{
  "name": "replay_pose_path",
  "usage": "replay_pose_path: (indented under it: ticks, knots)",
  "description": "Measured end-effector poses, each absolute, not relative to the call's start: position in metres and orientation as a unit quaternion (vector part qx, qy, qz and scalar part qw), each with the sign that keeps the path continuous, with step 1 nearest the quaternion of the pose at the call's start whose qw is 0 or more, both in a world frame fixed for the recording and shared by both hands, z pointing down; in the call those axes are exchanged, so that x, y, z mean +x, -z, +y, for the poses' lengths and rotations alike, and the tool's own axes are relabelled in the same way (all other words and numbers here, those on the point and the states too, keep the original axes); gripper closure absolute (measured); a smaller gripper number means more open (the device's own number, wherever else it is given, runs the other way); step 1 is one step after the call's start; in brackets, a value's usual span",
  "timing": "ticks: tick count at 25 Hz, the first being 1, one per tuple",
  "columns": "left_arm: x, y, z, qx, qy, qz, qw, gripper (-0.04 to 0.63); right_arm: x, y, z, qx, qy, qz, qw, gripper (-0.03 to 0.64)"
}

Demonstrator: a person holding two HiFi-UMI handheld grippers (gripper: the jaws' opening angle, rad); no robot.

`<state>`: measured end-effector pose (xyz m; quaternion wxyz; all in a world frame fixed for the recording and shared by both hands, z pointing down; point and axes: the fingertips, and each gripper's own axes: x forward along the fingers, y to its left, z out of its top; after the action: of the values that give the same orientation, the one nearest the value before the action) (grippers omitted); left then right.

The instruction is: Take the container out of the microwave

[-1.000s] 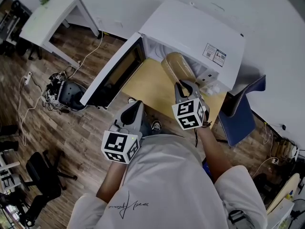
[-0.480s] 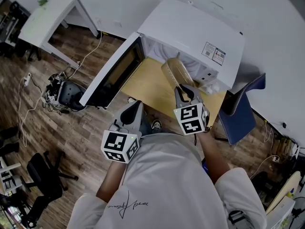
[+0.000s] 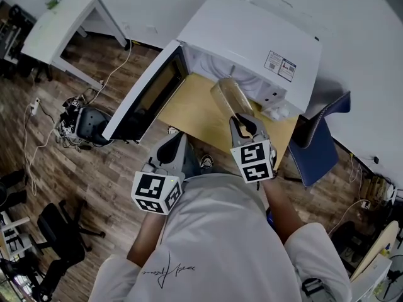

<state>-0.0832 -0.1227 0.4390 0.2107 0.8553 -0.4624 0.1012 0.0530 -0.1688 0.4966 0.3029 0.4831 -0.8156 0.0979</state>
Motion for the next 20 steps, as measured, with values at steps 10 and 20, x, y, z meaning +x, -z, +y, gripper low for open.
replay_pose_path:
  ticks: [10, 20]
  knots:
    - [-0.084, -0.44, -0.124, 0.853, -0.103, -0.466, 0.209, 0.597, 0.056, -0.491, -0.156, 0.485, -0.155, -0.821, 0.259, 0.555]
    - [-0.085, -0.44, -0.122, 0.853, -0.101, -0.468, 0.207, 0.597, 0.052, -0.48, -0.151, 0.486, -0.176, -0.825, 0.227, 0.555]
